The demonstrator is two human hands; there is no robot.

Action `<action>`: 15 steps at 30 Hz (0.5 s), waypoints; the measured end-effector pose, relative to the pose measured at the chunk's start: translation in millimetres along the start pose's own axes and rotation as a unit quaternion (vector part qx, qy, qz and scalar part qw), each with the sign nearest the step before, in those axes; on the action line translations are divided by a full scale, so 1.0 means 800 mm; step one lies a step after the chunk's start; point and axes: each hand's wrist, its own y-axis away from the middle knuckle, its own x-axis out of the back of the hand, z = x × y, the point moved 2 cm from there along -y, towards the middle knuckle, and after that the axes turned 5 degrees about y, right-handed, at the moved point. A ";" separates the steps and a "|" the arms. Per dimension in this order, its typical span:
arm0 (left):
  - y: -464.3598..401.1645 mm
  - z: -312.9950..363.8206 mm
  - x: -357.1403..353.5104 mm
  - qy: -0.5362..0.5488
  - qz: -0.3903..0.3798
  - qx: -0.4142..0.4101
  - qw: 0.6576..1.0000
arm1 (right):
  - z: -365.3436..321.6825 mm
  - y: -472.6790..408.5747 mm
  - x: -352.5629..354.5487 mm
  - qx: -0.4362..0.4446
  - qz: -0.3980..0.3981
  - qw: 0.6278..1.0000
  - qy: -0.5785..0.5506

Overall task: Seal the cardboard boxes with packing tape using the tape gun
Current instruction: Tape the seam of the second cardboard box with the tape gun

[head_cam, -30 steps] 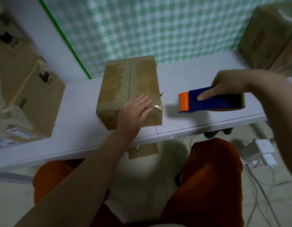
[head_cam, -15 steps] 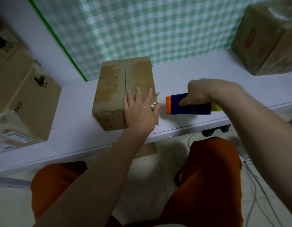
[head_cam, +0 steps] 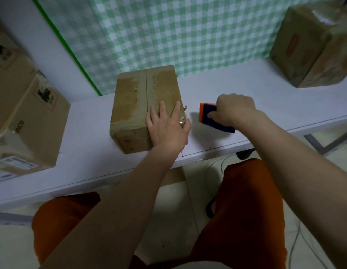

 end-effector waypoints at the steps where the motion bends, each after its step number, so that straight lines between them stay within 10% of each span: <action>1: -0.001 0.002 -0.001 -0.001 -0.002 0.006 1.000 | 0.003 -0.001 0.006 -0.006 0.007 1.000 -0.016; 15: 0.028 -0.098 0.013 0.019 0.067 -0.133 0.989 | -0.022 -0.010 0.031 0.013 0.137 0.962 -0.235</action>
